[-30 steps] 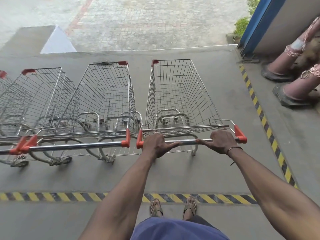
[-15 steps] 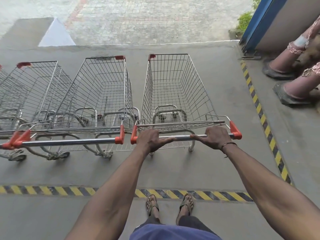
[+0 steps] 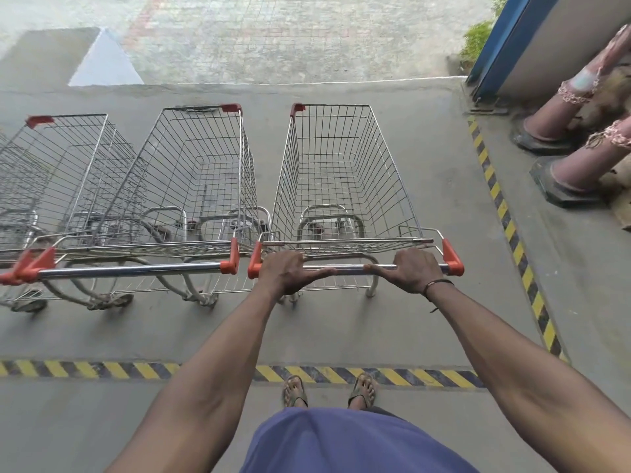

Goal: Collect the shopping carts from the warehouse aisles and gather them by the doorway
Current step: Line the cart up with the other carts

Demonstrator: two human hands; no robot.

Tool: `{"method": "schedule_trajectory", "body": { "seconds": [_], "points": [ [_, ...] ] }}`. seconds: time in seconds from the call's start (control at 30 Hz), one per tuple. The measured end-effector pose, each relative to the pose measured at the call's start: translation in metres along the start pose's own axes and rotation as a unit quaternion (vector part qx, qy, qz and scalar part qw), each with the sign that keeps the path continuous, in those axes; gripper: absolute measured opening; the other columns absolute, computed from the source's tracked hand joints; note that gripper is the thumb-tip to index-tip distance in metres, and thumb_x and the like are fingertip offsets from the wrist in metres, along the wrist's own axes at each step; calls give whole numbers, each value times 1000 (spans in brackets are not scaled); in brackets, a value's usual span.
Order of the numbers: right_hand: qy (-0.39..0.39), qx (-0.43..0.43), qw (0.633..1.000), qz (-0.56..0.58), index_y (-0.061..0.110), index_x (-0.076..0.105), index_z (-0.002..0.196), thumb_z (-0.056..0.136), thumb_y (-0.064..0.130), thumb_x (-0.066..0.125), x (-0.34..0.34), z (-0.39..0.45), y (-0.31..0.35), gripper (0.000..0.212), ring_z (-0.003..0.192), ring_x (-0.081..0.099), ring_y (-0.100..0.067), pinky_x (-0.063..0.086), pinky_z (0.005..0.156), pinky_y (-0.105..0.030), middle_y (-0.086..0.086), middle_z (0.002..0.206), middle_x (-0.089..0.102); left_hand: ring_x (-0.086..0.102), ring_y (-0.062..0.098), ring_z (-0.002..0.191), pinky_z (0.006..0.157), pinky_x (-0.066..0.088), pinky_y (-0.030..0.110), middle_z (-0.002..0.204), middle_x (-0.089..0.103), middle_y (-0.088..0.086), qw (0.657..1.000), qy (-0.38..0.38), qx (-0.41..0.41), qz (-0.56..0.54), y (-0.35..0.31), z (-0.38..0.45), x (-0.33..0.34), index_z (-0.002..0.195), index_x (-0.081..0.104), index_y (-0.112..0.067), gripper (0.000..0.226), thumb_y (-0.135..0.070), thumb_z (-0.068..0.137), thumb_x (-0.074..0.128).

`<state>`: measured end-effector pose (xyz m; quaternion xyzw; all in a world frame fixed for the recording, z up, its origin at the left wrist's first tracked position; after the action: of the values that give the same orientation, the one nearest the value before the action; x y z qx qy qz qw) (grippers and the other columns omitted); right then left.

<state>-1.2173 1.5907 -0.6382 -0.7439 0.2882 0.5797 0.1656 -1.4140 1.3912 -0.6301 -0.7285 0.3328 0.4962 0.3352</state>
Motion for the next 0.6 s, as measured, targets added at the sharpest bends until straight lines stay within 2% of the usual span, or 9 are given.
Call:
{"method": "schedule_trajectory", "body": {
  "seconds": [0.2,0.37,0.47,0.6],
  "points": [
    [5,19,1000,-3,15,54,55,81,103,29,5,-12,7,94,56,50,-19,26,51,-35,-5,60,59,58,26,59,60,44,38,56,53,3,1000,4,16,2,5,-7,1,56,43,-19,93,-109,69,24],
    [0,27,1000,6,18,48,54,81,103,29,6,-17,10,91,55,51,-21,26,52,-34,-4,58,57,62,27,60,65,56,41,56,57,4,1000,4,20,6,7,-8,2,54,45,-18,99,-112,65,17],
    [9,33,999,21,19,47,53,82,101,31,6,-19,10,89,55,50,-20,27,52,-34,-3,57,55,62,27,60,67,57,41,56,56,5,1000,11,20,0,7,-9,2,54,45,-17,100,-113,64,17],
    [19,38,997,57,20,45,54,81,101,36,8,-18,8,86,55,50,-18,27,53,-33,0,56,54,62,30,65,62,48,39,60,54,3,1000,19,22,7,4,-11,-2,56,47,-16,94,-106,73,27]
  ]
}}
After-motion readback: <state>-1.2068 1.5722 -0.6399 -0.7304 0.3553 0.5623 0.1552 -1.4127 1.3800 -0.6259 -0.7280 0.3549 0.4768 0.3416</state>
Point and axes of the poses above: each hand's wrist, its own z-axis towards the middle knuckle, its own x-axis out of the palm, y = z × x, the point moved 8 cm from there along z, towards the middle knuckle
